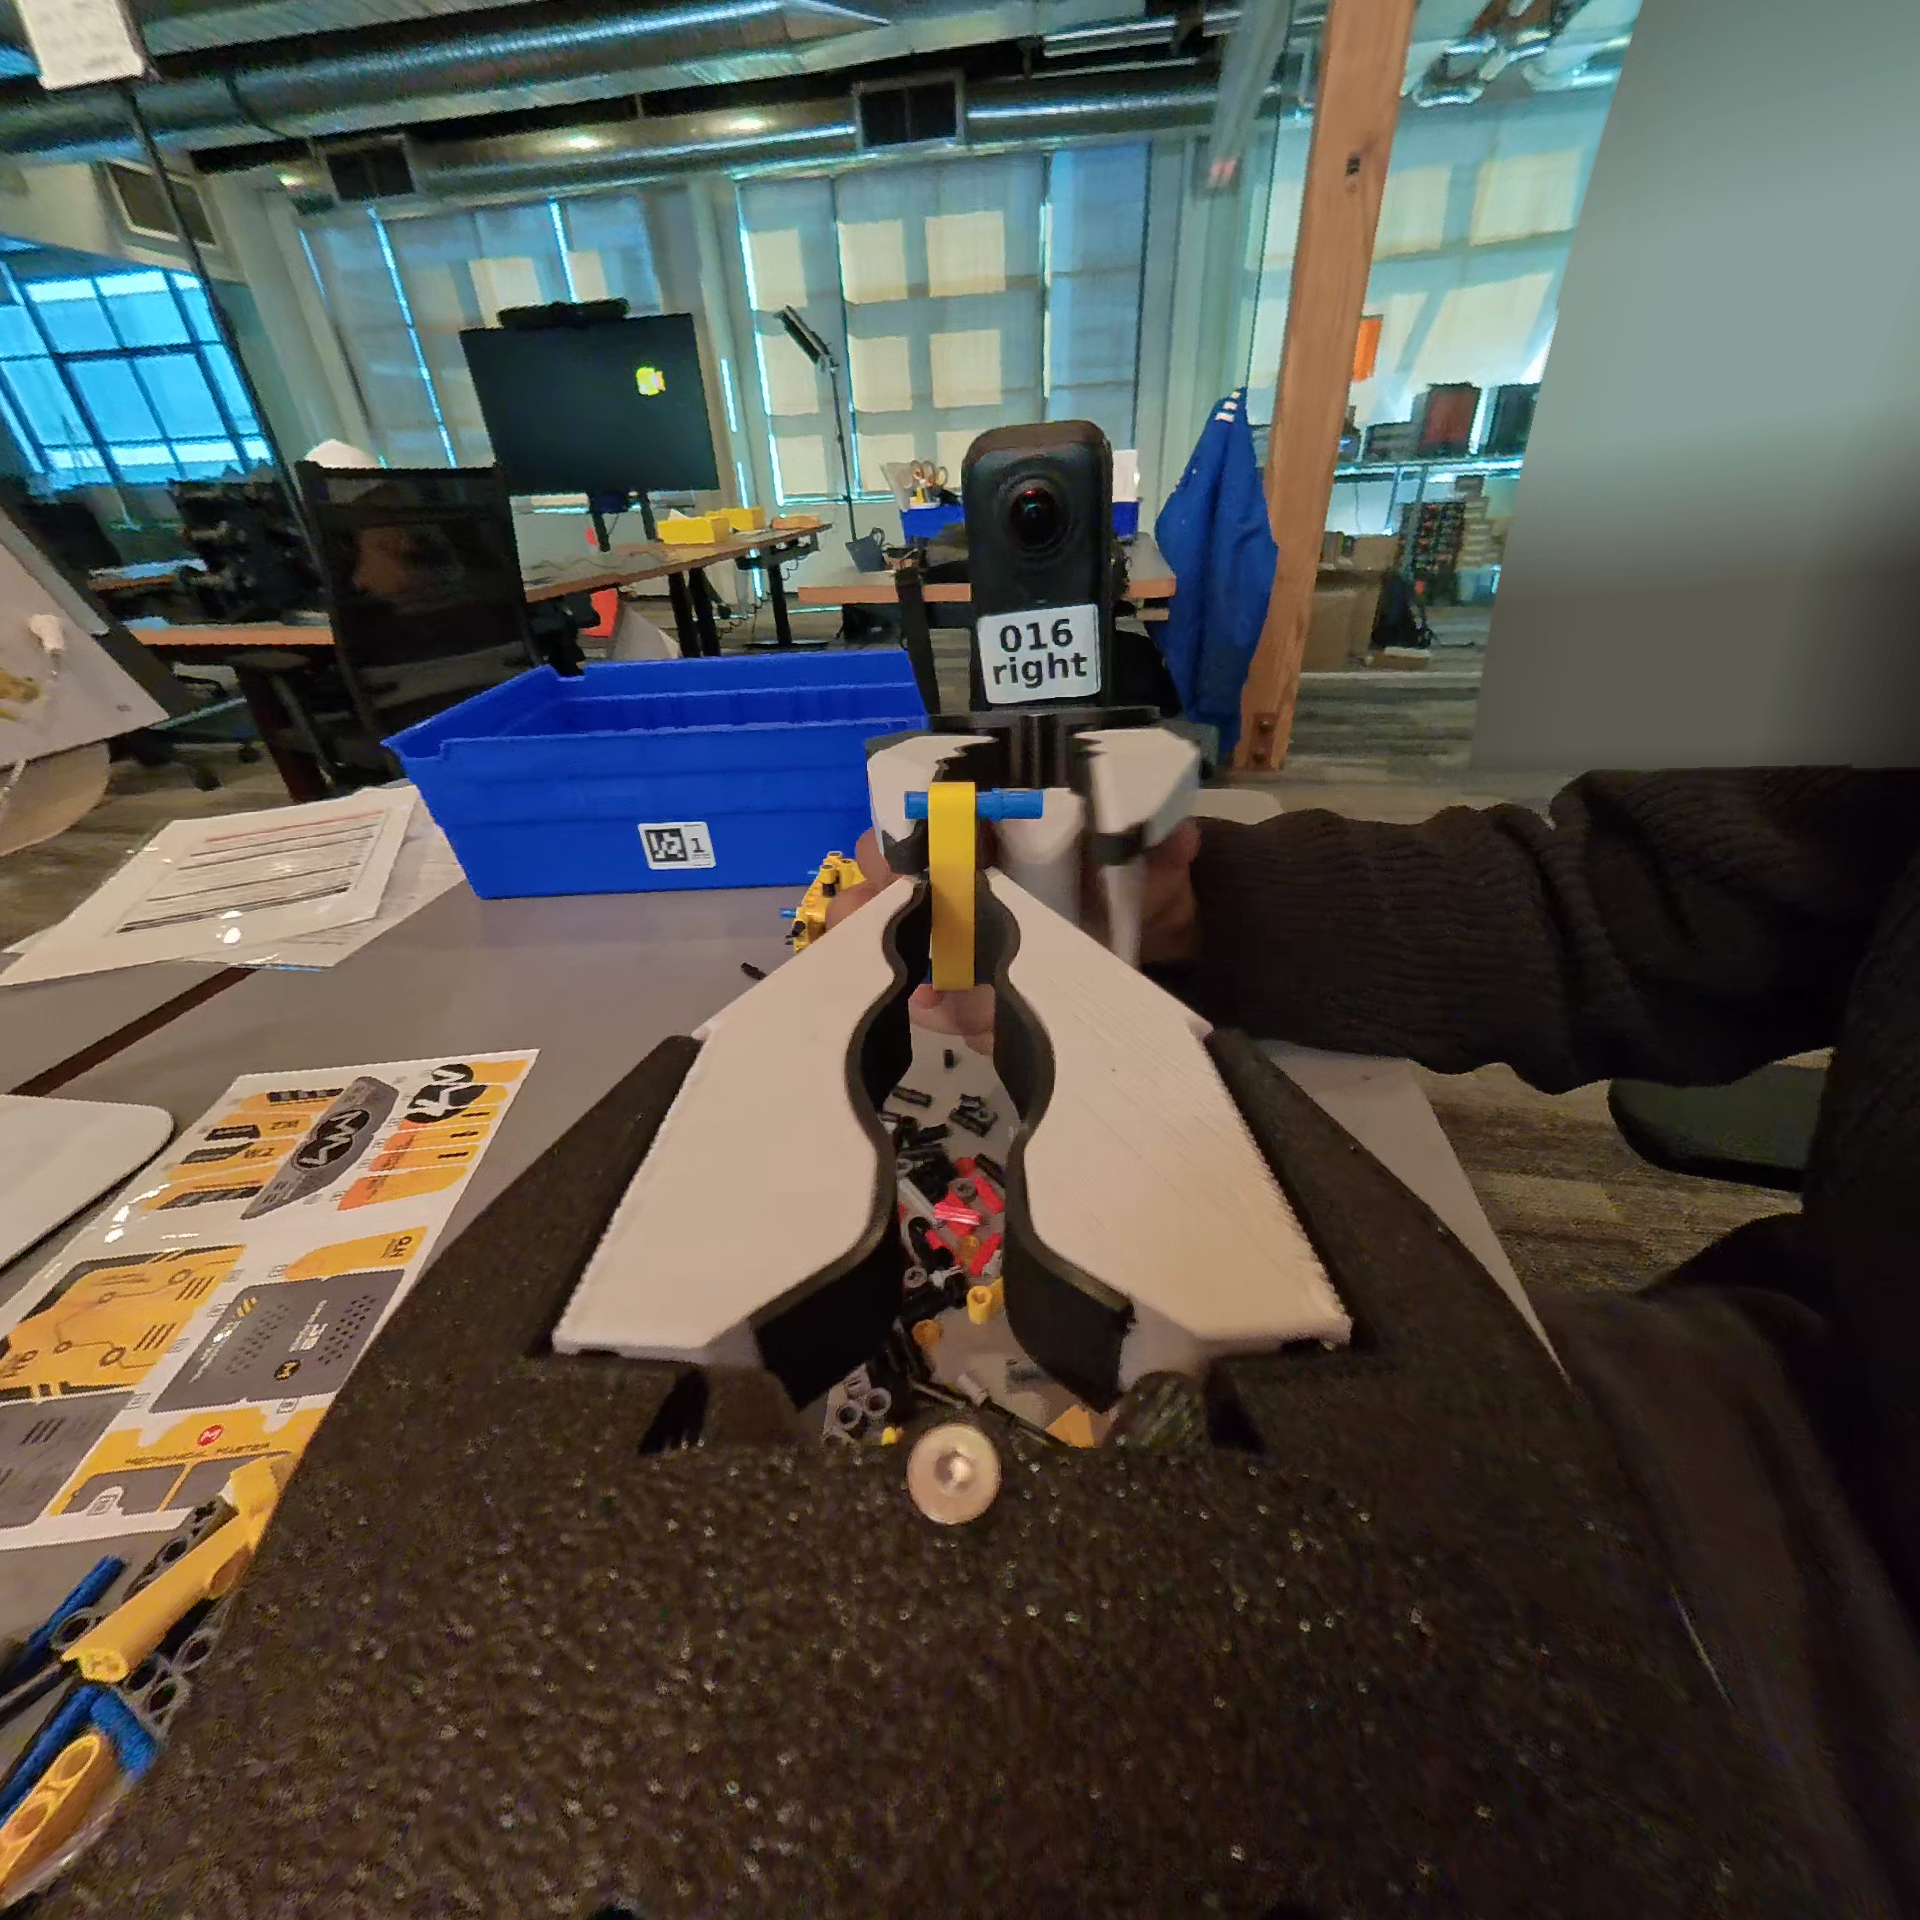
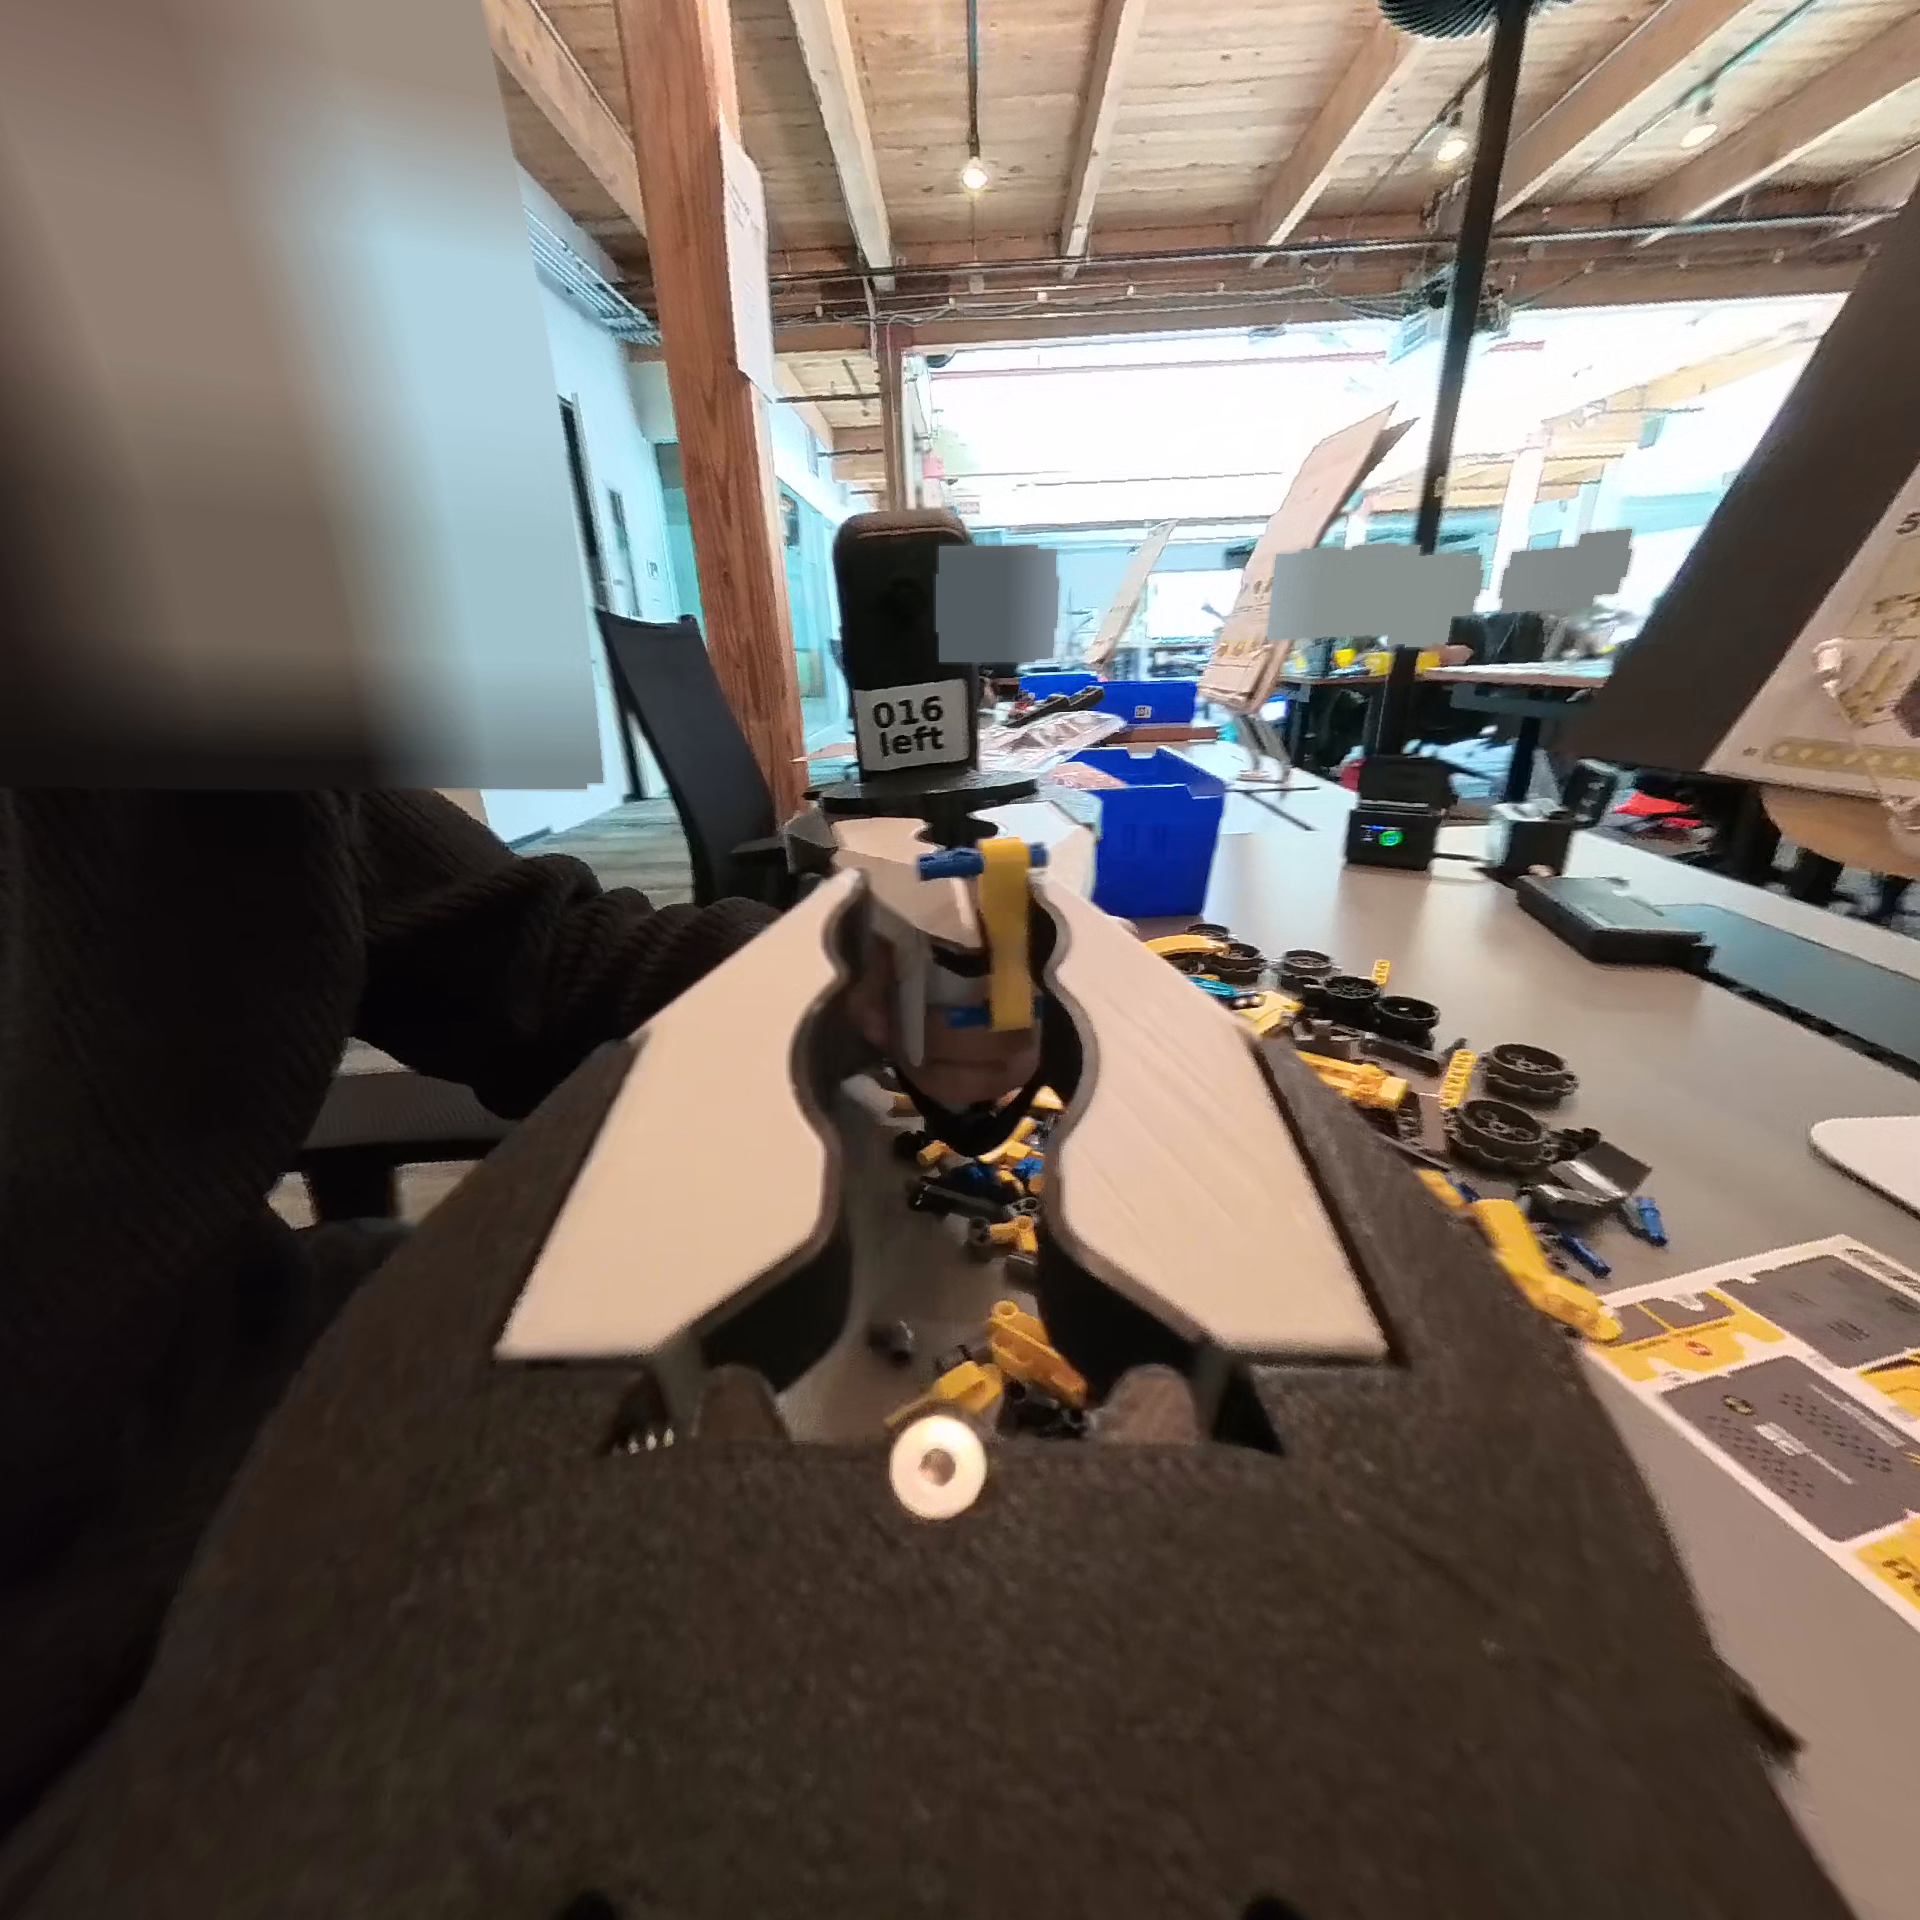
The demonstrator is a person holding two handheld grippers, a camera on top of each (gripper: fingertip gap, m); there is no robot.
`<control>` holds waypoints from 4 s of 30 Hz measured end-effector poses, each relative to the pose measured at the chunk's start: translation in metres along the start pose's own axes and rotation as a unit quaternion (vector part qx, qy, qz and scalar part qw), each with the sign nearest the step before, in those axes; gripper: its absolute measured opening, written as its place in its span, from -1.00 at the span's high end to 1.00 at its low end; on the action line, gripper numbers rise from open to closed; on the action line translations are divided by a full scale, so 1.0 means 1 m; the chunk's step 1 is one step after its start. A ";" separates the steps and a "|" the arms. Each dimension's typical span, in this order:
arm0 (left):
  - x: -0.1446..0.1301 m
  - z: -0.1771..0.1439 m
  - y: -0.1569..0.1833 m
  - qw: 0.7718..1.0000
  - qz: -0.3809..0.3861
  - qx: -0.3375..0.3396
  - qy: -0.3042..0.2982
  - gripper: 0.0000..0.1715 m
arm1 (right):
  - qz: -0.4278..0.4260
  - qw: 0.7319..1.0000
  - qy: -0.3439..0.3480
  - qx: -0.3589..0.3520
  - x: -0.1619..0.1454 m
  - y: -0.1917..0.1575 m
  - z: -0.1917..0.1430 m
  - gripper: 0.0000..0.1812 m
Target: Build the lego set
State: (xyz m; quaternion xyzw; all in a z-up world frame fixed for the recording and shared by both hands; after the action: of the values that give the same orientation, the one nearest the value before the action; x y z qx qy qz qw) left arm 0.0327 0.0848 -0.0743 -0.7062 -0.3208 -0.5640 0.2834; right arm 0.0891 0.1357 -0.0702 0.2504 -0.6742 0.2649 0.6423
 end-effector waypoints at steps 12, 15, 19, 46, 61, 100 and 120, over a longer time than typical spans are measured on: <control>-0.002 0.002 0.001 1.000 0.016 0.008 -0.010 0.92 | 0.004 1.000 -0.010 0.010 -0.001 0.005 -0.001 0.79; -0.003 0.003 0.002 0.999 0.042 0.028 -0.017 0.92 | -0.017 1.000 -0.022 -0.006 -0.001 0.004 -0.001 0.80; -0.002 0.003 0.003 0.999 0.042 0.026 -0.016 0.92 | -0.030 0.999 -0.031 -0.016 0.000 0.003 -0.001 0.80; -0.006 -0.023 -0.059 0.981 -0.084 0.175 0.010 0.92 | -0.084 0.980 -0.028 -0.178 -0.001 0.022 -0.002 0.80; -0.016 -0.029 -0.076 0.969 -0.118 0.218 -0.009 0.92 | -0.009 0.957 -0.067 -0.282 -0.017 0.057 -0.016 0.88; -0.023 -0.003 -0.055 0.963 -0.265 -0.011 0.046 0.91 | -0.123 0.943 -0.134 -0.280 -0.025 0.036 0.009 0.84; -0.006 -0.011 -0.040 0.976 -0.198 -0.021 0.088 0.75 | 0.072 0.989 0.039 -0.124 0.010 0.034 -0.021 0.95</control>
State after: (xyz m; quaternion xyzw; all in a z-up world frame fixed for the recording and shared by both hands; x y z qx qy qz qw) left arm -0.0063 0.1012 -0.0767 -0.5819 -0.4164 -0.6756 0.1780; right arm 0.0807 0.1745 -0.0605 0.1085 -0.6924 0.2343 0.6737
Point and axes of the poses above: each gripper's, where its closed fingertips meet, z out along the fingers, x out of its top, y = z × x across the jaws, the point moved 5 cm from there along -z, back along the fingers, and after that the axes turned 14 degrees about -y, right-handed, at the moved point
